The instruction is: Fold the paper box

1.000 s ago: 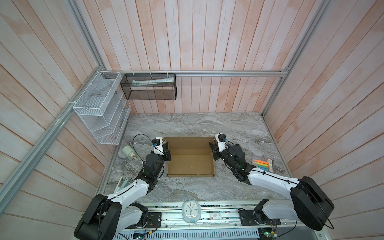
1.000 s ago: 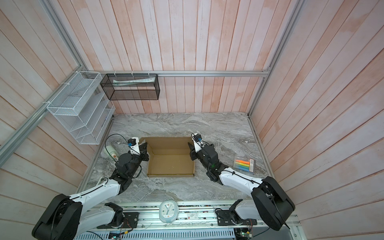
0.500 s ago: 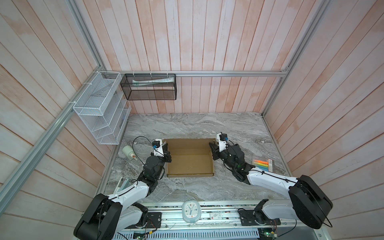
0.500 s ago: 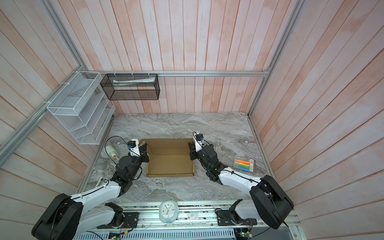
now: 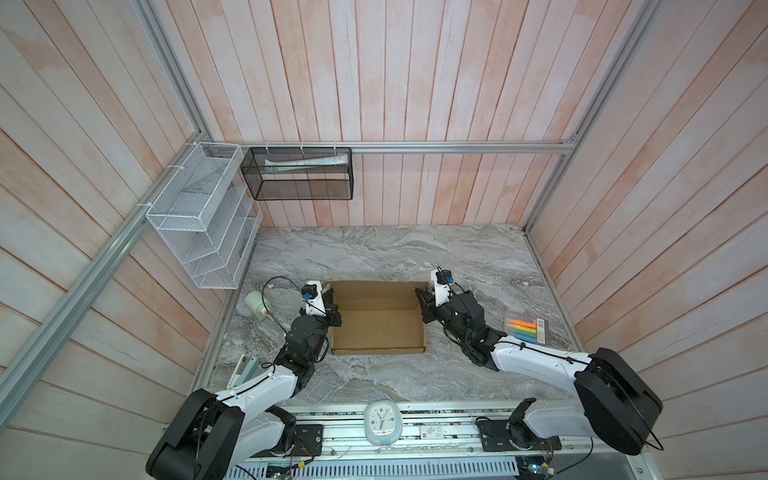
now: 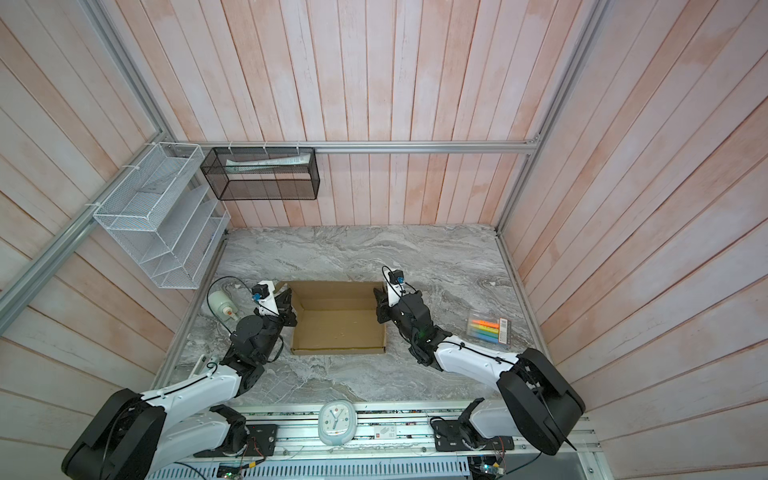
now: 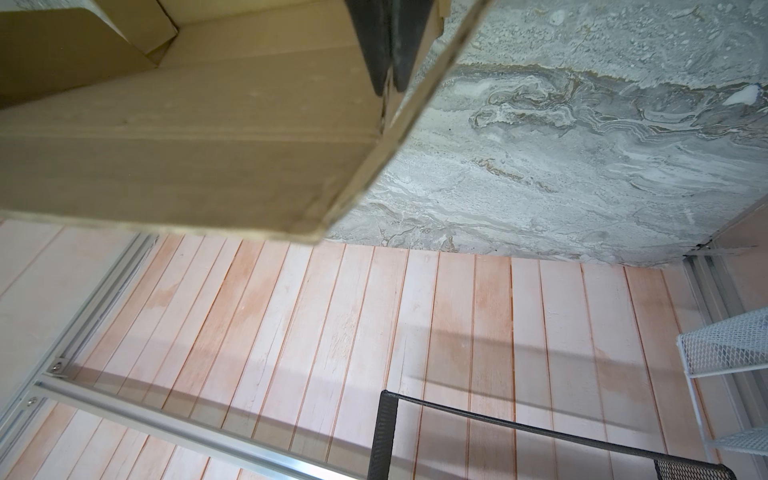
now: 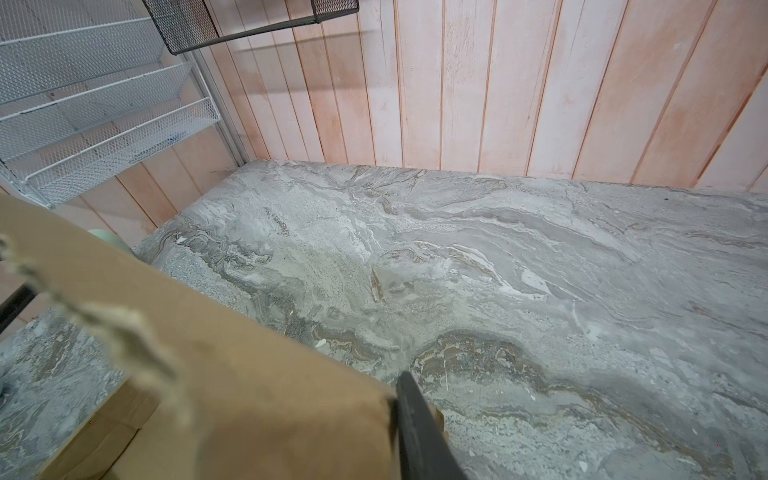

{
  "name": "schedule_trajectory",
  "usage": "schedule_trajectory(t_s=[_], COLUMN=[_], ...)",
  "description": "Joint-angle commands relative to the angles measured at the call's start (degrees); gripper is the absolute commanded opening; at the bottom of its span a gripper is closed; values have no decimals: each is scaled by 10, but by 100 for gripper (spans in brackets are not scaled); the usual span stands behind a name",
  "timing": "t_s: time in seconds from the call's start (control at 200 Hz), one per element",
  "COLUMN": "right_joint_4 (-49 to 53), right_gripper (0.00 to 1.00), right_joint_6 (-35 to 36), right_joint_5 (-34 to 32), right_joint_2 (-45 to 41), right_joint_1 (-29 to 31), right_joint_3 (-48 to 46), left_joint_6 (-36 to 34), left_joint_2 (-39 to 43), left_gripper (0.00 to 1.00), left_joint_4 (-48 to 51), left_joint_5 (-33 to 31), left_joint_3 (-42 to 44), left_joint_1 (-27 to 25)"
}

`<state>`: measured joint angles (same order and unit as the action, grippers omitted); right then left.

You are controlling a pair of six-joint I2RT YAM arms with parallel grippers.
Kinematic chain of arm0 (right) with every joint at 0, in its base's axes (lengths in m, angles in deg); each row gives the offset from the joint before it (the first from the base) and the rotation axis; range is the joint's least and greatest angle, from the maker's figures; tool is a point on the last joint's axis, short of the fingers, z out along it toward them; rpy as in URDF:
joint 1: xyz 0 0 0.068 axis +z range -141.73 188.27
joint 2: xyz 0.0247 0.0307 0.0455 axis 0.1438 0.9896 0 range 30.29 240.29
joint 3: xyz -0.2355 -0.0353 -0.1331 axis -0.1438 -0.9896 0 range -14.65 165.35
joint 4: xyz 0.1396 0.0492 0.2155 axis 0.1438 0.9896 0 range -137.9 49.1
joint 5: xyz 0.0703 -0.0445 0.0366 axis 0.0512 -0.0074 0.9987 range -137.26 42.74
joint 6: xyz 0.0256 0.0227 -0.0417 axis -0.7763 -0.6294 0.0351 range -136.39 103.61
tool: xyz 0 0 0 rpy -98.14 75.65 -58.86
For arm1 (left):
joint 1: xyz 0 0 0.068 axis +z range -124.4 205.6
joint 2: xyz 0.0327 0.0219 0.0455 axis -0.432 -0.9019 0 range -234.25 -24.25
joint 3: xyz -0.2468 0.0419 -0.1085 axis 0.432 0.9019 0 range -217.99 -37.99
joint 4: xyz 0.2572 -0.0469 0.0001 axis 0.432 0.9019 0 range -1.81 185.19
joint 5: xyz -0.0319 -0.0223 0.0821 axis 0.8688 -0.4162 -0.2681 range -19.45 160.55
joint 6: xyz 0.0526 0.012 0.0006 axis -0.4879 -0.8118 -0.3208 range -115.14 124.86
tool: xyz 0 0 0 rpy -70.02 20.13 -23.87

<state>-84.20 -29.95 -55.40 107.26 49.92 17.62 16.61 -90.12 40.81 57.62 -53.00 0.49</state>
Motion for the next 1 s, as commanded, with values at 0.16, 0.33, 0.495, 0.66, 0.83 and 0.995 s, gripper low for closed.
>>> schedule_trajectory(t_s=[0.16,0.33,0.495,0.66,0.83,0.995], right_joint_4=[9,0,-4,-4,-9,-13], right_gripper=[28,29,29,29,29,30], right_joint_6=[-15,-23,-27,-29,-35,-40], right_joint_5=[11,11,10,9,9,10], right_joint_2=[5,9,12,15,16,20], right_joint_1=[17,23,27,29,32,33], right_joint_3=[-13,-22,-23,-23,-29,-32], left_joint_6=[19,24,27,29,32,35], left_joint_2=[3,4,9,11,10,12], left_gripper=[0,0,0,0,0,0], left_joint_4=[5,3,3,4,3,2], left_joint_5=[14,9,5,2,-3,-6], left_joint_3=[22,30,37,41,48,52], left_joint_1=[-11,-14,-16,-18,-22,-26])
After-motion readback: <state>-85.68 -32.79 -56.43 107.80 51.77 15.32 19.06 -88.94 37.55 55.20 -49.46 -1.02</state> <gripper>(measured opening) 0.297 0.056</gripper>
